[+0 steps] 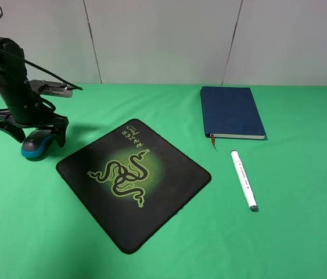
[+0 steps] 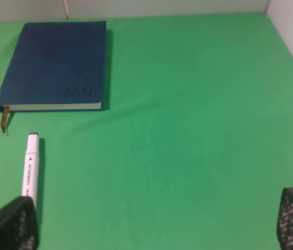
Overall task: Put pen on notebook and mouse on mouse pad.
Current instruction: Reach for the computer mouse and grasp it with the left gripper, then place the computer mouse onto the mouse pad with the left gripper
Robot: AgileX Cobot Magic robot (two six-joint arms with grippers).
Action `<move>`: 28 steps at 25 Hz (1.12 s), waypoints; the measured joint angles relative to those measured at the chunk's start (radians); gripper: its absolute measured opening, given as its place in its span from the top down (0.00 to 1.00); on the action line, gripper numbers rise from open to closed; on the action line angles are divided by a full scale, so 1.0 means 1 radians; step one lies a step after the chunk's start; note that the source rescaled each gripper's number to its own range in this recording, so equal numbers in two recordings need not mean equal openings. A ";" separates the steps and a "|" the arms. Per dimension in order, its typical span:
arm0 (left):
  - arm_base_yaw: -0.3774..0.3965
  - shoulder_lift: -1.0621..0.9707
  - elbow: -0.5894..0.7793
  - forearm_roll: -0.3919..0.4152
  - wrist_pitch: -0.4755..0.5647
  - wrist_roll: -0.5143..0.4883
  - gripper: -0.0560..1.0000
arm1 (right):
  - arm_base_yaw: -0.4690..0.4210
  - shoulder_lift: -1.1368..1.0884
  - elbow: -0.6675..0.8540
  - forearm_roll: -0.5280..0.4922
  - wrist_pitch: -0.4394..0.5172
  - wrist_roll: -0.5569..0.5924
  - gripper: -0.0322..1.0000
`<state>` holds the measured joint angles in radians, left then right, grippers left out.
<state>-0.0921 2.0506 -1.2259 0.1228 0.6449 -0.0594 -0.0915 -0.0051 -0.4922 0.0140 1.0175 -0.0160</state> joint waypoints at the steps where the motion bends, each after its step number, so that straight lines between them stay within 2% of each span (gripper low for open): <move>1: 0.000 0.000 0.000 0.000 0.000 -0.001 0.27 | 0.000 0.000 0.000 0.000 0.000 0.000 0.00; 2: 0.000 0.000 0.000 0.000 0.000 -0.002 0.37 | 0.000 0.000 0.000 0.000 0.000 0.000 0.00; 3: 0.000 0.000 0.000 0.000 0.000 -0.002 0.52 | 0.000 0.000 0.000 0.000 0.000 0.000 0.00; 5: 0.000 0.000 0.000 0.000 0.000 -0.003 0.90 | 0.000 0.000 0.000 0.000 0.000 0.000 0.00; 6: 0.000 0.000 0.000 0.000 0.000 -0.003 0.95 | 0.000 0.000 0.000 0.000 0.000 0.000 0.00; 16: 0.000 0.000 -0.002 -0.001 0.002 -0.007 0.94 | 0.000 0.000 0.000 0.000 0.000 0.000 0.00; 25: -0.005 -0.129 -0.083 -0.032 0.158 -0.019 0.94 | 0.000 0.000 0.000 0.000 0.000 0.000 0.00; 28: -0.033 -0.172 -0.088 -0.034 0.192 -0.048 0.94 | 0.000 0.000 0.000 0.000 0.000 0.000 0.00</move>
<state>-0.1253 1.8783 -1.3141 0.0889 0.8372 -0.1069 -0.0915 -0.0051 -0.4922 0.0140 1.0175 -0.0160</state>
